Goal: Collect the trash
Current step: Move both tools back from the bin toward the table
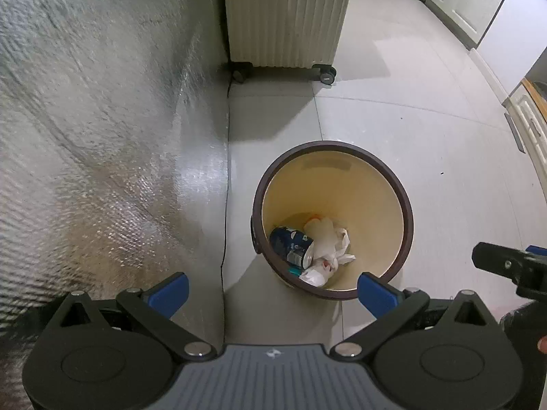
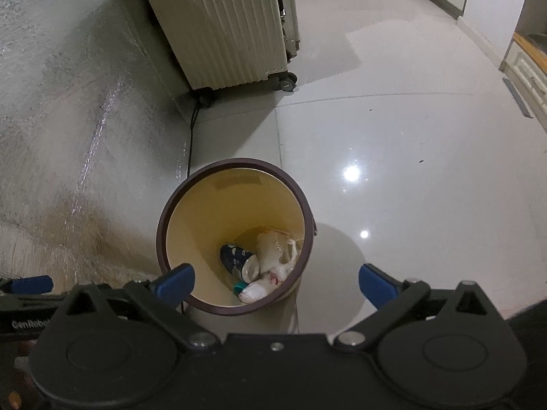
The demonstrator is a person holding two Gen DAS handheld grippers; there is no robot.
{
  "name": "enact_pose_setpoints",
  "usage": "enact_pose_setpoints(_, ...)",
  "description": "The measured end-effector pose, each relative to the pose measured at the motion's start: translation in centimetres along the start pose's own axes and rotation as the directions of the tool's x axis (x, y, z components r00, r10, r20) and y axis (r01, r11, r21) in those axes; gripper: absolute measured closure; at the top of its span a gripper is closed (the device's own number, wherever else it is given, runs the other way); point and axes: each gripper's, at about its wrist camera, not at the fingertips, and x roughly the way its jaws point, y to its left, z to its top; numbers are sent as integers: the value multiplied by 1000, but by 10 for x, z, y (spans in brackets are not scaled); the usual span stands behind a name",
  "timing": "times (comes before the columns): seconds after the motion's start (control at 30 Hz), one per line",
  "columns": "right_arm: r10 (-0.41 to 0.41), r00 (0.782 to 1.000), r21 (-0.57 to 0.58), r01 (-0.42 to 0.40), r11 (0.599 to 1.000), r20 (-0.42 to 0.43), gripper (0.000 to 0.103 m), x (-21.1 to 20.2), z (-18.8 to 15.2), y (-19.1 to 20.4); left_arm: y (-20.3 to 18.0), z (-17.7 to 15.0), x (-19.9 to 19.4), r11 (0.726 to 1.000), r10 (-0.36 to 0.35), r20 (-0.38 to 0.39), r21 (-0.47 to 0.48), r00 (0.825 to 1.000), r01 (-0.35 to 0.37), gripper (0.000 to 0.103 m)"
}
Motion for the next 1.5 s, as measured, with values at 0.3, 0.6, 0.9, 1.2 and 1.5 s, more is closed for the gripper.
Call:
enact_pose_setpoints(0.3,2,1000,-20,-1,1000,30,0,-34,-11,-1,2,-10,-33,1000,-1,28,3,1000,1,0)
enact_pose_setpoints(0.6,-17,997,-29,20,999,73,0,-76,-28,-2,2,-30,-83,999,-2,90,38,996,-1,0)
enact_pose_setpoints(0.9,-64,988,-29,69,997,143,0,-137,-53,-9,-8,-55,-146,998,-40,173,47,984,32,0)
enact_pose_setpoints(1.2,-82,968,-41,94,995,236,0,-209,-86,-8,-23,-81,-219,990,-118,295,104,948,90,0)
enact_pose_setpoints(1.5,-78,939,-32,95,995,336,0,-285,-118,-1,-33,-110,-296,976,-181,437,187,881,108,0)
